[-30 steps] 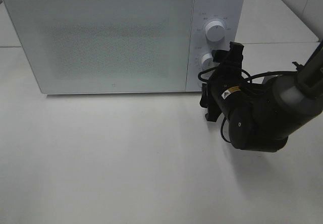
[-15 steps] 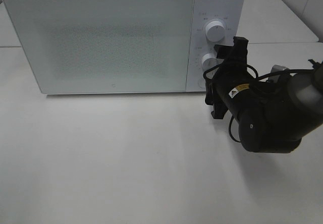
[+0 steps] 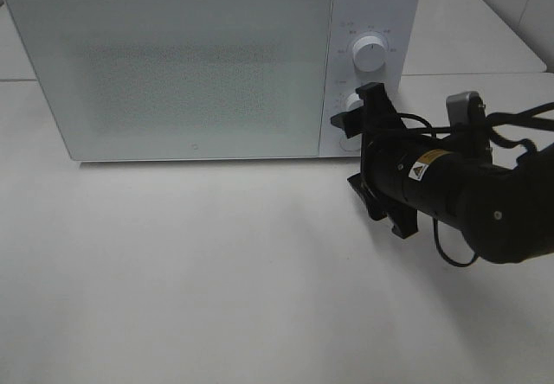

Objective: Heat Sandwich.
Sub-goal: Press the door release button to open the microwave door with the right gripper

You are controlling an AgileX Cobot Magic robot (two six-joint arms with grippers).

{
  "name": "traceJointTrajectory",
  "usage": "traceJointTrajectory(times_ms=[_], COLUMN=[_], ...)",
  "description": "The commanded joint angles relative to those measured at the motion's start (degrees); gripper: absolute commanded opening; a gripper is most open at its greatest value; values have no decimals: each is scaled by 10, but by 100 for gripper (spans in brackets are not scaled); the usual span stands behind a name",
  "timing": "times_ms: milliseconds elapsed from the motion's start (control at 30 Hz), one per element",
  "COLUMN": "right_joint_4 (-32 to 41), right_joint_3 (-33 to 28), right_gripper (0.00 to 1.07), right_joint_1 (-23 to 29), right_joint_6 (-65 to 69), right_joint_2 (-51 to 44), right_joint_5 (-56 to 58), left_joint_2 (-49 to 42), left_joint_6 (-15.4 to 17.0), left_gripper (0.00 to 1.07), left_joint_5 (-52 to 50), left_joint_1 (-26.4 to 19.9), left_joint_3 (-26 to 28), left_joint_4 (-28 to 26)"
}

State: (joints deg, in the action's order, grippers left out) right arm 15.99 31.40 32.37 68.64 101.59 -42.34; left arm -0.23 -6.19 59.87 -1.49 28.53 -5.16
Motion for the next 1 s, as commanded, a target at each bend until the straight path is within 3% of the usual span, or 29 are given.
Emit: traceJointTrajectory(times_ms=[33, 233, 300, 333, 467, 767, 1000], right_joint_4=[-14, -14, -14, -14, -25, -91, -109], right_joint_3=[-1, 10, 33, 33, 79, 116, 116], right_gripper=[76, 76, 76, 76, 76, 76, 76], right_joint_1=[-3, -3, -3, -3, -3, -3, -3], right_joint_6=[-95, -352, -476, -476, -621, -676, -674], right_joint_2=[-42, -129, -163, -163, -201, -261, -330], right_joint_5=[91, 284, 407, 407, 600, 827, 924], left_joint_2=[-15, -15, -15, -15, -15, -15, -15], left_joint_6=[2, 2, 2, 2, 2, 2, 2], left_gripper=[100, 100, 100, 100, 100, 100, 100], left_joint_5=[-9, -9, -9, -9, -9, -9, -9], left_joint_1=[-1, -1, -1, -1, -1, -1, -1], left_joint_3=[-1, -1, -1, -1, -1, -1, -1], left_joint_4=[-3, -3, -3, -3, -3, -3, -3])
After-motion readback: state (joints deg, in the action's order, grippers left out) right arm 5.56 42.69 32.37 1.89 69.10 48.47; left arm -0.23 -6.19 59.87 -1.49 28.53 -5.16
